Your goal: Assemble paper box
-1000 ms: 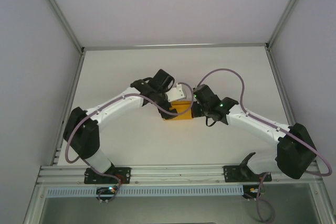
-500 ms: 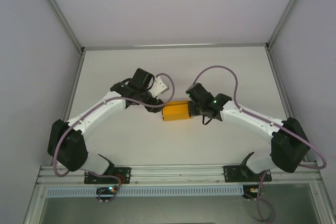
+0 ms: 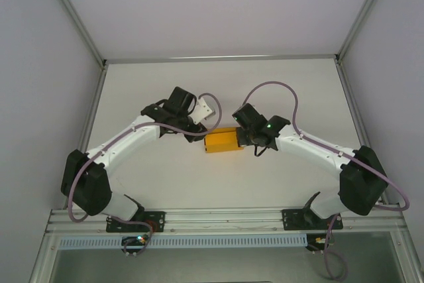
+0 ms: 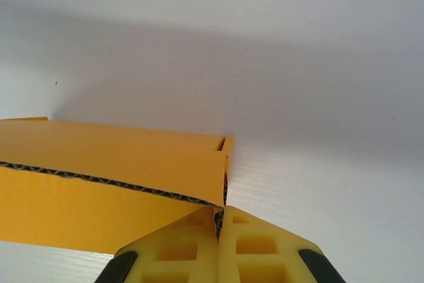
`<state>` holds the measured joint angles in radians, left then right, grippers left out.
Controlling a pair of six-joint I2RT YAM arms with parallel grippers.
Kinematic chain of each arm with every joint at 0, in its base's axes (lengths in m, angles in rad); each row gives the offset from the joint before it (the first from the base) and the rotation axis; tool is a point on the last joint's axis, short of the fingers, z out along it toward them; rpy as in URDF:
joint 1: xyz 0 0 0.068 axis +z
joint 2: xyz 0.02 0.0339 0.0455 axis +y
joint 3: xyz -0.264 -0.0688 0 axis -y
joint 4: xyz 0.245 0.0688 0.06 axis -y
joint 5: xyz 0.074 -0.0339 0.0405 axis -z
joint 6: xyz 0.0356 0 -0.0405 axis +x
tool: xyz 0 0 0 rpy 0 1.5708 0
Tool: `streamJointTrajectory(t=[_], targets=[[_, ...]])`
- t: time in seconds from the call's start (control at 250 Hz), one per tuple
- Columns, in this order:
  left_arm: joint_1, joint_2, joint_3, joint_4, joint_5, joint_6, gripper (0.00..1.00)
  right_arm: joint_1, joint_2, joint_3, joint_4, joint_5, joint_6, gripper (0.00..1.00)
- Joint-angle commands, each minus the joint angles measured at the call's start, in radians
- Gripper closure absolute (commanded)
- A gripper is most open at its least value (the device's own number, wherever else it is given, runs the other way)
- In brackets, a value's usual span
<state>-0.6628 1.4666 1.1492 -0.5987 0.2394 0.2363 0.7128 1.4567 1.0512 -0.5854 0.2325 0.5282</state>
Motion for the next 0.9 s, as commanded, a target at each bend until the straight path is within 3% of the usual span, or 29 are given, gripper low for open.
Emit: streamJointTrajectory(t=[0.0, 0.06, 0.248, 0.339, 0.447, 0.763, 0.895], targets=[[-0.015, -0.002, -0.006, -0.024, -0.013, -0.030, 0.74, 0.010, 0.066, -0.025, -0.152, -0.021, 0.021, 1.00], [-0.024, 0.004, -0.002, -0.029, -0.032, -0.054, 0.78, 0.010, 0.068, -0.017, -0.161, -0.017, 0.029, 1.00], [-0.068, 0.047, 0.018, -0.085, -0.176, -0.197, 0.78, 0.015, 0.075, -0.001, -0.180, -0.004, 0.059, 1.00], [-0.078, 0.067, 0.030, -0.128, -0.201, -0.268, 0.72, 0.023, 0.089, 0.013, -0.195, 0.012, 0.076, 1.00], [-0.087, 0.064, 0.005, -0.123, -0.213, -0.276, 0.65, 0.027, 0.103, 0.018, -0.193, 0.012, 0.071, 1.00], [-0.090, 0.061, 0.047, -0.129, -0.223, -0.264, 0.67, 0.028, 0.102, 0.023, -0.195, 0.011, 0.059, 1.00], [-0.090, 0.032, 0.037, -0.152, -0.257, -0.282, 0.59, 0.029, 0.104, 0.028, -0.202, 0.011, 0.058, 1.00]])
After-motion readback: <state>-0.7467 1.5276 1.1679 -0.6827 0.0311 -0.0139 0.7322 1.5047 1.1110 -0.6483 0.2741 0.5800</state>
